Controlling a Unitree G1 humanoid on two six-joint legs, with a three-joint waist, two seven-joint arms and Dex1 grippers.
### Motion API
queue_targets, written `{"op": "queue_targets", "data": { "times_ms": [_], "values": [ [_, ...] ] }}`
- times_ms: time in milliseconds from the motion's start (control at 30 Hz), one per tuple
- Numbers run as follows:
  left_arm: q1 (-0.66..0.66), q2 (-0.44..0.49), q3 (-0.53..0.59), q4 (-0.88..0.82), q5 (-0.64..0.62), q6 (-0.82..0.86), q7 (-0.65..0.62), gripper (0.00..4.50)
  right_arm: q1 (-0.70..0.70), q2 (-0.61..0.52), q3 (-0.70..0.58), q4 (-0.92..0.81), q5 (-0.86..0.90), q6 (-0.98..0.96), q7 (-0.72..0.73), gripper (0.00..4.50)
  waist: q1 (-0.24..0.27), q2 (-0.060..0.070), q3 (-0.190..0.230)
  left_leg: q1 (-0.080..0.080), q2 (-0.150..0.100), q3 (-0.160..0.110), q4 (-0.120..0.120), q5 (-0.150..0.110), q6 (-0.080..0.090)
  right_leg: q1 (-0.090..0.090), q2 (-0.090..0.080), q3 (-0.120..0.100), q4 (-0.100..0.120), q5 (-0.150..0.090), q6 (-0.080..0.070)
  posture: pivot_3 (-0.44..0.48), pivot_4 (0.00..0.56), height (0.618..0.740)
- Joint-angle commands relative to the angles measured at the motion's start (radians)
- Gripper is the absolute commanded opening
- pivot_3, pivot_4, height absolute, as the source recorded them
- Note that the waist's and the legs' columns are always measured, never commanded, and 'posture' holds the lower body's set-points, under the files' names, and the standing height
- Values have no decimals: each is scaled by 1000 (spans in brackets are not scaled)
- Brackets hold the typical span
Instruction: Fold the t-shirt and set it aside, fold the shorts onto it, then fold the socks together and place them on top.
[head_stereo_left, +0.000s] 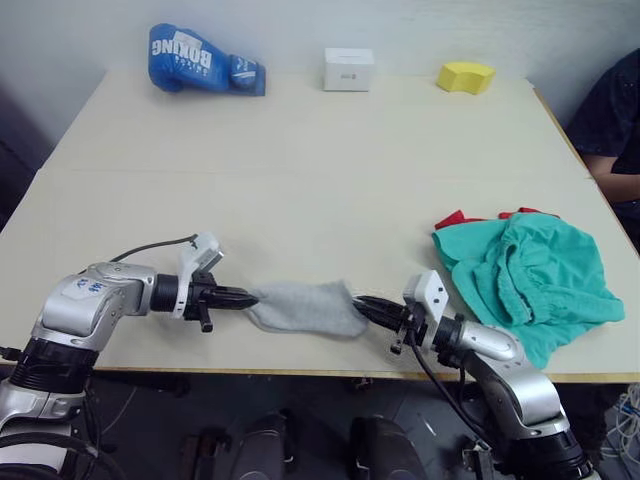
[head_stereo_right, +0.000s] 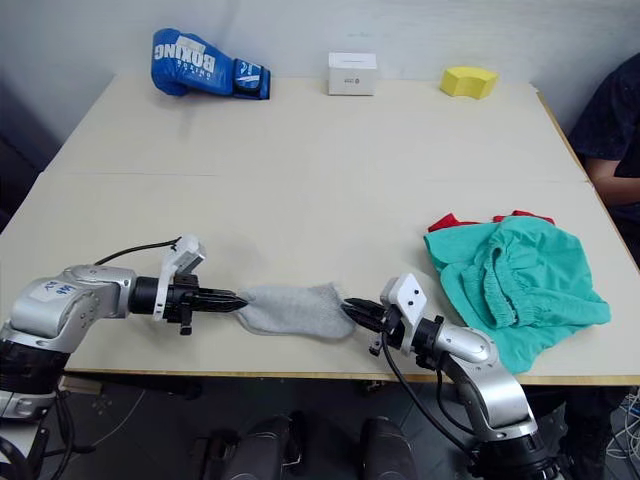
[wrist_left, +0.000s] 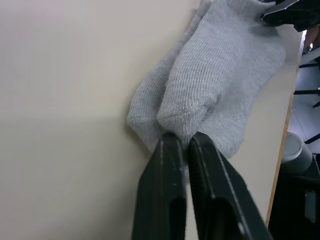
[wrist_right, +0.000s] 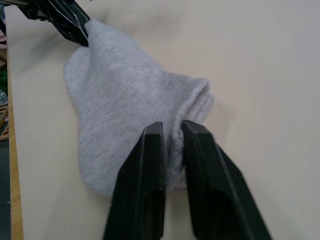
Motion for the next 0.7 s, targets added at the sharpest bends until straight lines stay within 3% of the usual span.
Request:
{"op": "queue_targets", "data": {
  "times_ms": [33,167,300,367,433,600,667,700],
  "values": [
    [5,-28,75,-50,-17,2,50,1319,-33,-17,-21,-32,5,-2,-12,1672,0,0,0,0,0,0,0,0,0,0,0,2,0,0,0,0,150,740],
    [67,-20,182,-98,-47,0,69,2599,-56,-52,-78,-61,25,18,-23,3027,-1,0,0,0,0,0,0,0,0,0,0,4,0,0,0,0,150,740],
    [152,50,311,-129,-77,-5,39,2599,-94,-108,-118,-123,136,73,51,3027,-13,0,0,0,0,1,0,0,0,-1,0,4,0,0,0,0,150,740],
    [124,24,374,-129,-138,4,41,2637,-130,-109,-97,-127,148,78,63,2595,-12,0,0,0,1,0,0,0,0,0,0,3,0,0,0,0,150,740],
    [94,-10,369,-151,-143,-32,50,2226,-171,-89,-42,-117,129,67,68,2001,-8,-1,0,1,1,-1,0,-1,-1,0,0,3,1,0,0,0,150,740],
    [82,-80,171,-217,13,-230,50,724,-227,-23,149,7,-47,-112,98,158,1,-1,-1,1,-1,0,0,0,1,0,-1,3,1,0,0,0,150,740],
    [81,-111,109,-201,72,-307,59,49,-244,1,194,90,-104,-186,102,0,1,-1,-1,1,-2,2,1,0,1,0,0,3,1,0,0,0,150,740],
    [83,-150,84,-191,88,-327,85,16,-248,12,218,145,-137,-245,110,0,1,-1,-1,1,-2,3,1,0,2,0,0,2,1,0,0,0,150,740]
  ]
}}
